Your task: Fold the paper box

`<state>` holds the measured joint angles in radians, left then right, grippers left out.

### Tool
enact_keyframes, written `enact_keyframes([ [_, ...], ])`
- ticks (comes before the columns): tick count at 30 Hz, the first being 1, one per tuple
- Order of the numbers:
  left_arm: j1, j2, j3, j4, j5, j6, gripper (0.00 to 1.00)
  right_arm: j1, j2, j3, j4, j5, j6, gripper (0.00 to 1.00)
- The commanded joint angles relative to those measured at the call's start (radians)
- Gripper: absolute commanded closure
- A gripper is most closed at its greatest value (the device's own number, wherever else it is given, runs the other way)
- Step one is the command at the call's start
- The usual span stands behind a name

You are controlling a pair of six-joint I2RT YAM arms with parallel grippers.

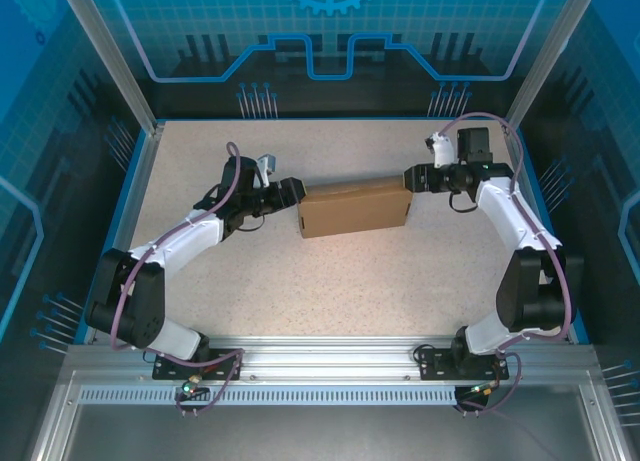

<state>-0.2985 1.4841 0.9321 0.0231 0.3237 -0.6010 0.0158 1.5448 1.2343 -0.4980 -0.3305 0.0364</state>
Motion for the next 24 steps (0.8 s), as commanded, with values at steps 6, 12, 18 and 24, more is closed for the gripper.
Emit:
enact_keyframes([
  [6, -0.005, 0.015, -0.022, -0.050, 0.008, 0.018, 0.31, -0.011, -0.014, -0.057, -0.021, -0.016, 0.015, 0.35],
  [12, -0.007, 0.016, -0.027, -0.047, 0.009, 0.017, 0.31, -0.011, -0.016, -0.083, -0.010, -0.015, 0.020, 0.35],
  [18, -0.013, 0.019, -0.045, -0.047, 0.003, 0.019, 0.31, -0.016, -0.012, -0.134, 0.031, -0.054, 0.046, 0.36],
  [24, -0.016, 0.024, -0.090, -0.030, -0.006, 0.009, 0.32, -0.025, -0.014, -0.191, 0.074, -0.089, 0.073, 0.37],
])
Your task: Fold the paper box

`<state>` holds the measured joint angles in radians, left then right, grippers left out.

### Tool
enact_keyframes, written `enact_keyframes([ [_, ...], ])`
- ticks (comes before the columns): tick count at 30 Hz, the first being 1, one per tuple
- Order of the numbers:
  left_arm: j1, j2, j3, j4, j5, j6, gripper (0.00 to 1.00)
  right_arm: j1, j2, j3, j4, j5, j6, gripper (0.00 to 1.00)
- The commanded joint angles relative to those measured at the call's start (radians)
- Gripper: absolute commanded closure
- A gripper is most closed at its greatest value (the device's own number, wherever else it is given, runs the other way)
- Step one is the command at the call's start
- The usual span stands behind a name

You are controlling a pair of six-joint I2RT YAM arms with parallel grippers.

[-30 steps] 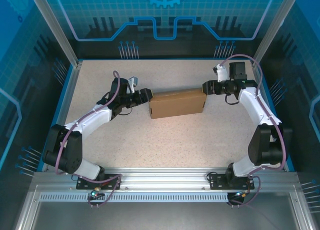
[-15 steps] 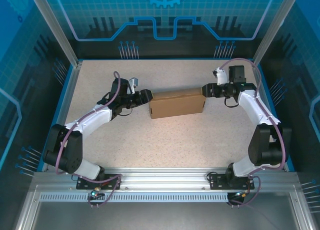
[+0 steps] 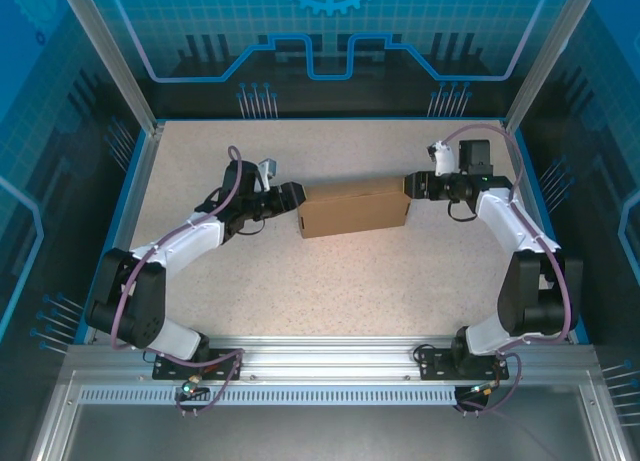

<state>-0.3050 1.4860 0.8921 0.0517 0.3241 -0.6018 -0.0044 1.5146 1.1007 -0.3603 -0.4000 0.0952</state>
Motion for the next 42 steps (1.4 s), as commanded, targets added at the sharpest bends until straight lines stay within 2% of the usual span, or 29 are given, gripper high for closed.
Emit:
enact_keyframes([
  [1, -0.010, 0.021, -0.053, -0.053, -0.005, 0.006, 0.32, -0.004, 0.015, -0.061, -0.060, -0.023, 0.017, 0.37],
  [12, -0.015, 0.019, -0.005, -0.059, -0.003, 0.014, 0.33, -0.008, -0.057, 0.001, -0.053, -0.052, 0.036, 0.33],
  [19, -0.019, 0.032, -0.005, -0.051, -0.001, 0.009, 0.33, -0.017, -0.011, 0.025, -0.047, -0.144, 0.050, 0.32],
  [23, -0.020, 0.032, 0.001, -0.052, 0.001, 0.011, 0.33, -0.017, 0.016, 0.012, -0.020, -0.161, 0.061, 0.34],
  [35, -0.020, 0.040, -0.034, -0.044, -0.002, 0.005, 0.33, -0.041, 0.046, -0.090, 0.019, -0.181, 0.053, 0.56],
  [39, -0.020, 0.041, -0.031, -0.041, 0.003, 0.002, 0.33, -0.042, 0.036, -0.100, 0.027, -0.184, 0.058, 0.56],
  [42, -0.020, 0.031, -0.014, -0.047, 0.000, 0.006, 0.33, -0.041, 0.022, -0.079, 0.024, -0.186, 0.060, 0.49],
])
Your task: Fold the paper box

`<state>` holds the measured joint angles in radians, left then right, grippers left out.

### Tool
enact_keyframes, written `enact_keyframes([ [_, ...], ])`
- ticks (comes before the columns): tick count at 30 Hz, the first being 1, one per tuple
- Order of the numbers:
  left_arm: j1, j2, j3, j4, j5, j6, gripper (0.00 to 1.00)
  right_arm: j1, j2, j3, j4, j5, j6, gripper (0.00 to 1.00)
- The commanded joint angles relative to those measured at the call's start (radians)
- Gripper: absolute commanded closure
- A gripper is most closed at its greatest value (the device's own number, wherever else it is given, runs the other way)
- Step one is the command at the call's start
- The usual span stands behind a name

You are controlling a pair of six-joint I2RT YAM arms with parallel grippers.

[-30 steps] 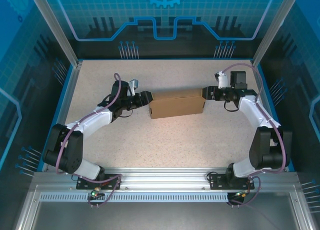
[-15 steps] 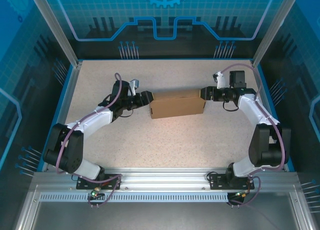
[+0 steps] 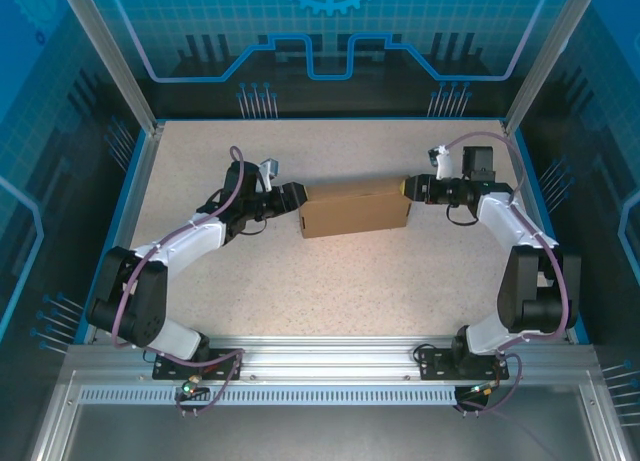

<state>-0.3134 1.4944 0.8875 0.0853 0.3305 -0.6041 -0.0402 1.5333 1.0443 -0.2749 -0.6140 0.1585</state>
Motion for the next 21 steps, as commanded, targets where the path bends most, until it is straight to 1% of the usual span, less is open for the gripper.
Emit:
enact_keyframes([
  [1, -0.011, 0.021, -0.004, -0.085, -0.009, 0.012, 0.32, -0.005, -0.002, -0.015, -0.064, 0.029, -0.002, 0.46],
  [3, -0.012, 0.017, 0.002, -0.086, -0.011, 0.015, 0.32, -0.003, -0.013, 0.002, -0.073, 0.035, -0.005, 0.42],
  [5, -0.011, 0.018, 0.004, -0.086, -0.010, 0.016, 0.31, 0.000, -0.025, 0.013, -0.079, 0.039, -0.008, 0.39],
  [15, -0.020, 0.034, 0.002, -0.079, -0.007, 0.009, 0.31, 0.028, -0.027, 0.042, -0.083, 0.040, -0.003, 0.35],
  [18, -0.021, 0.034, 0.004, -0.079, -0.008, 0.012, 0.31, 0.037, -0.027, 0.045, -0.086, 0.039, -0.009, 0.32],
  [19, -0.021, 0.035, 0.006, -0.080, -0.008, 0.012, 0.31, 0.039, -0.027, 0.046, -0.089, 0.040, -0.011, 0.29],
  [21, -0.022, 0.034, 0.007, -0.081, -0.007, 0.012, 0.32, 0.040, -0.027, 0.045, -0.094, 0.043, -0.016, 0.28],
])
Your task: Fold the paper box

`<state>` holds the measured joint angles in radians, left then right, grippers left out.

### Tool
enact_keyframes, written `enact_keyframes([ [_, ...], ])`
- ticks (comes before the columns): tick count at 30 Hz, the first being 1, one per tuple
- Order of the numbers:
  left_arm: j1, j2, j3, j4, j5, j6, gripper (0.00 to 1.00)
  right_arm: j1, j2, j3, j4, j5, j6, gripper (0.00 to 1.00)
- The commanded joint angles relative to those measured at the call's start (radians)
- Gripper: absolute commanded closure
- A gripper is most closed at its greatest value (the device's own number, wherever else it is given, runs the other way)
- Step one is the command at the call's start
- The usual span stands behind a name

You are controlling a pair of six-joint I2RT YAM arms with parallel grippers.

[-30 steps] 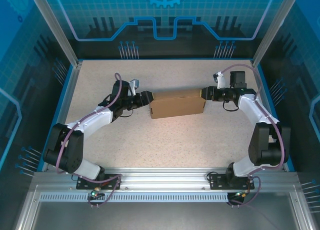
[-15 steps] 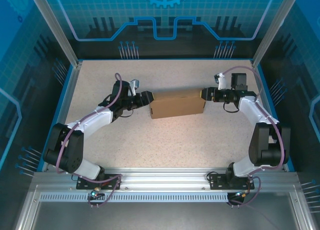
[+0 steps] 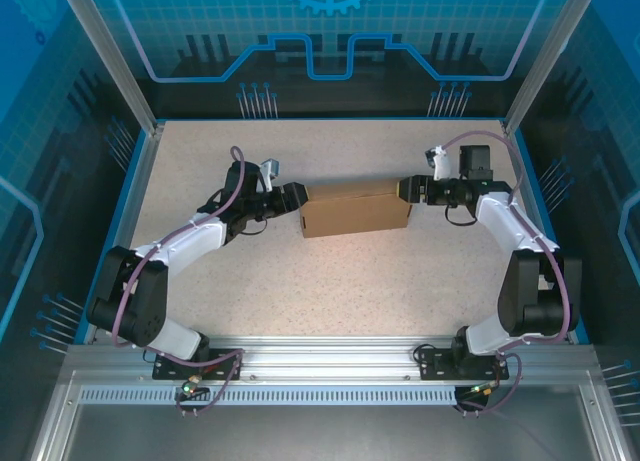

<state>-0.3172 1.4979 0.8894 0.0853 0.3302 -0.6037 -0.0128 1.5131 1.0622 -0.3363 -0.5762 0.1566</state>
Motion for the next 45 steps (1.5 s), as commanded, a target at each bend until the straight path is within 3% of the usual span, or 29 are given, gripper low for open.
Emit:
enact_keyframes([
  [1, -0.019, 0.031, 0.006, -0.082, -0.006, 0.011, 0.32, 0.013, -0.005, 0.027, -0.033, 0.007, -0.015, 0.28],
  [8, -0.031, 0.033, 0.019, -0.058, -0.002, -0.011, 0.40, 0.022, 0.004, 0.022, -0.023, 0.000, -0.007, 0.29],
  [17, -0.046, 0.054, 0.053, 0.002, 0.046, -0.065, 0.59, 0.047, -0.013, 0.019, 0.025, 0.016, 0.015, 0.30],
  [31, -0.043, 0.109, 0.166, 0.019, 0.041, -0.068, 0.60, 0.082, 0.018, 0.071, 0.108, 0.029, 0.072, 0.34],
  [45, -0.008, 0.267, 0.434, -0.058, 0.007, 0.001, 0.59, 0.110, 0.140, 0.176, 0.210, 0.091, 0.089, 0.38],
])
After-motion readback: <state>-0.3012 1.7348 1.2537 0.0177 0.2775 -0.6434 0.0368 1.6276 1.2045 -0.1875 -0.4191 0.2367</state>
